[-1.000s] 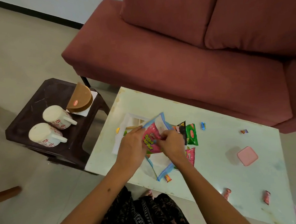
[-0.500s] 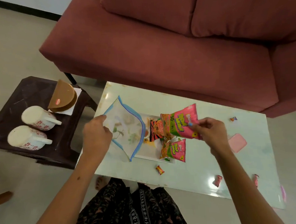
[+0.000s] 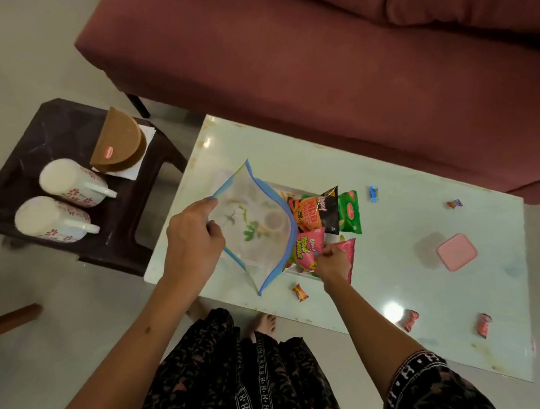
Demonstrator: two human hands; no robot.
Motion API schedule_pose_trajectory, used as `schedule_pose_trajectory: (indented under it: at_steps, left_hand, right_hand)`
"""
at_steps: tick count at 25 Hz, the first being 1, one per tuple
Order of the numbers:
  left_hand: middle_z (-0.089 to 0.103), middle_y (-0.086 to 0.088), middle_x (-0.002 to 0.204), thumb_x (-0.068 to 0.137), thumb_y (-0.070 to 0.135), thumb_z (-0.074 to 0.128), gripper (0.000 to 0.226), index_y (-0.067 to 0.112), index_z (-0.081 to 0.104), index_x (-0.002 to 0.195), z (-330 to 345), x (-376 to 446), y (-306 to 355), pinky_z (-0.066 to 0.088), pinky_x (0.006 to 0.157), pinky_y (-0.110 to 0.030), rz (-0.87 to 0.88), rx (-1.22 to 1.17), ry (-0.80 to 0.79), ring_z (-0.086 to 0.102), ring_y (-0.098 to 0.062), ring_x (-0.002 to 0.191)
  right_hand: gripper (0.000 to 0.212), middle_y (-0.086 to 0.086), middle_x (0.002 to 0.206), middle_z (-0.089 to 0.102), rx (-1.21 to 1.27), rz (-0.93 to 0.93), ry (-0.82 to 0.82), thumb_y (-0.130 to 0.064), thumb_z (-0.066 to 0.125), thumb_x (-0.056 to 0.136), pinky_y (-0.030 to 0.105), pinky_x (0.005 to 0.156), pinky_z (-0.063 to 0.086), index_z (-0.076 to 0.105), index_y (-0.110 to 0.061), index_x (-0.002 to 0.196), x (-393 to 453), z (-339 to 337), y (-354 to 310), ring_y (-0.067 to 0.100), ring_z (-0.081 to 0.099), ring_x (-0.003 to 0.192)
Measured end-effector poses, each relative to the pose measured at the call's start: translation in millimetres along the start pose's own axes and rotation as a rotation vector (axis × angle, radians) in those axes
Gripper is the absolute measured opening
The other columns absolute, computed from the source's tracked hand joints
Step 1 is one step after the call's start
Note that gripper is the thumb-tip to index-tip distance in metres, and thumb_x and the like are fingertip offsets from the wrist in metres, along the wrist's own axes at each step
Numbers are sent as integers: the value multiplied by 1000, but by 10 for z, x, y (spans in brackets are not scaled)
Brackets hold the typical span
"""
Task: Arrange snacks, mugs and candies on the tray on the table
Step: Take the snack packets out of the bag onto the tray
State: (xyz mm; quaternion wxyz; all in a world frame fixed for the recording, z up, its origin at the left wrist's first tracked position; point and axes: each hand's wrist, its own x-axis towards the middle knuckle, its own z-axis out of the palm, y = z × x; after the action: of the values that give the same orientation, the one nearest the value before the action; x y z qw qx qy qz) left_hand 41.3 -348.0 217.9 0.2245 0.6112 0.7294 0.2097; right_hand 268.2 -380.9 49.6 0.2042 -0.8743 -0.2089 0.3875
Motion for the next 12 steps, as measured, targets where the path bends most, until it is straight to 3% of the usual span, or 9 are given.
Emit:
schedule_pose_trajectory:
  at_steps: [5,12]
  left_hand:
    - [68,-18,110,79,-6,55,40,1,58,119,53,-8,2,53,87,-43,32,-49,-42,64,-42,82]
    - [67,-15,115,80,-6,55,40,2,59,118,115,15,0,54,88,-44,71,-53,-67,65,-40,83]
  right_hand:
    - [15,24,102,67,-38,67,109,-3,52,88,35,71,47,61,5,96,67,82,139,38,61,97]
    - [16,23,101,67,3,104,202,-6,49,91,34,68,46,61,3,96,41,118,238,39,62,94]
